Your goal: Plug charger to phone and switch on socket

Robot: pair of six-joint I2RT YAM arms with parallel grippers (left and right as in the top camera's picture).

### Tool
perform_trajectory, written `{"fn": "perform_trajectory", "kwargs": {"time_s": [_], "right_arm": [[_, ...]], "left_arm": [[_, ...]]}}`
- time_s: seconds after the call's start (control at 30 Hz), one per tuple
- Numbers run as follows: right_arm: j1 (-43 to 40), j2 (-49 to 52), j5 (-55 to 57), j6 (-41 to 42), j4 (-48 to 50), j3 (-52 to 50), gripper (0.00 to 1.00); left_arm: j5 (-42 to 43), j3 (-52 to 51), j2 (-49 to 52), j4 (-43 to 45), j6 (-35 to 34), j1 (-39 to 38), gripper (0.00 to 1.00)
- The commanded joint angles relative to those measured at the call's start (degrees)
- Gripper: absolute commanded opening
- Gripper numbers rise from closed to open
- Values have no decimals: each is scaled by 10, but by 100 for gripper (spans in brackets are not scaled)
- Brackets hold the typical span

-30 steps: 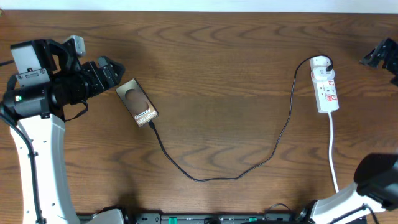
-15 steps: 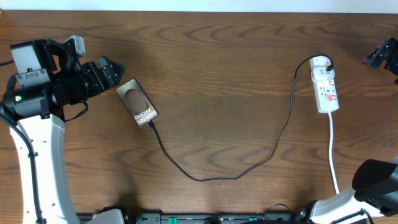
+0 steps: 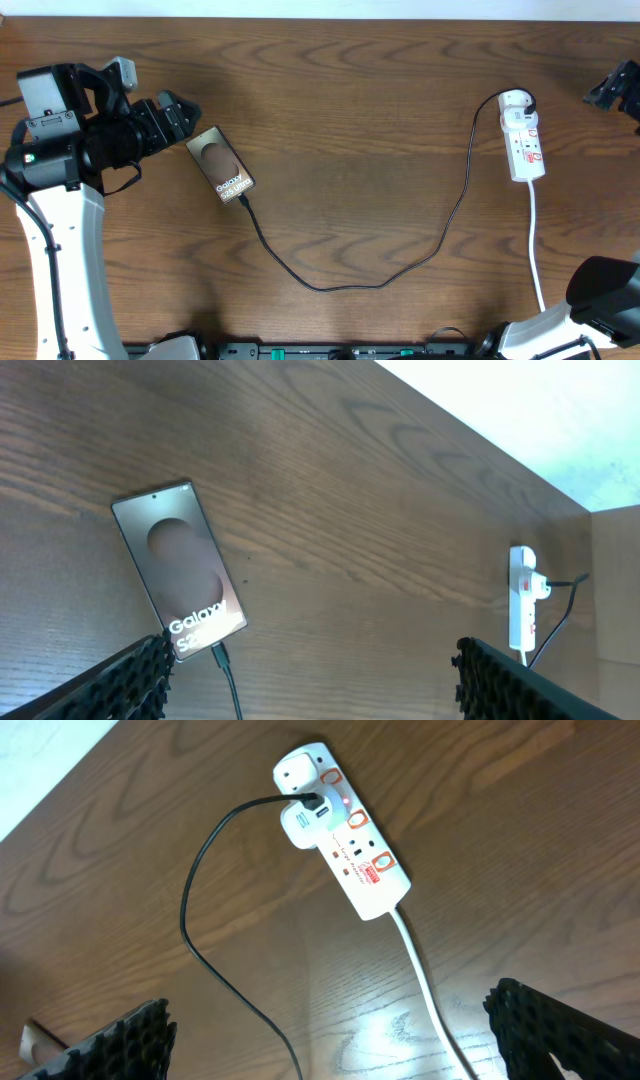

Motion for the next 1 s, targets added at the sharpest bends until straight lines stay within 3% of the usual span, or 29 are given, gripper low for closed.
{"fn": "perform_trajectory", "kwargs": {"time_s": [0.0, 0.13, 0.23, 0.33, 0.57, 0.67, 0.83, 0.97], "right_arm": [[5, -3, 3, 5, 0, 3, 99], [5, -3, 3, 5, 0, 3, 99], [5, -3, 3, 5, 0, 3, 99], [5, -3, 3, 5, -1, 3, 99], [5, -3, 3, 5, 0, 3, 99], [5, -3, 3, 5, -1, 3, 99], [5, -3, 3, 5, 0, 3, 99], [5, -3, 3, 5, 0, 3, 99]], "left_arm": [[-39, 3, -8, -11, 14, -3, 88], [-123, -3, -50, -59, 14, -18, 88], [-157, -50, -104, -9, 14, -34, 88], [-164, -134, -170, 91, 23, -46, 88], [-120, -412, -377, 450, 23, -50, 88], [-120, -500, -445, 559, 23, -50, 88], [-120, -626, -545, 682, 25, -50, 88], [-120, -700, -621, 723, 25, -50, 88]]}}
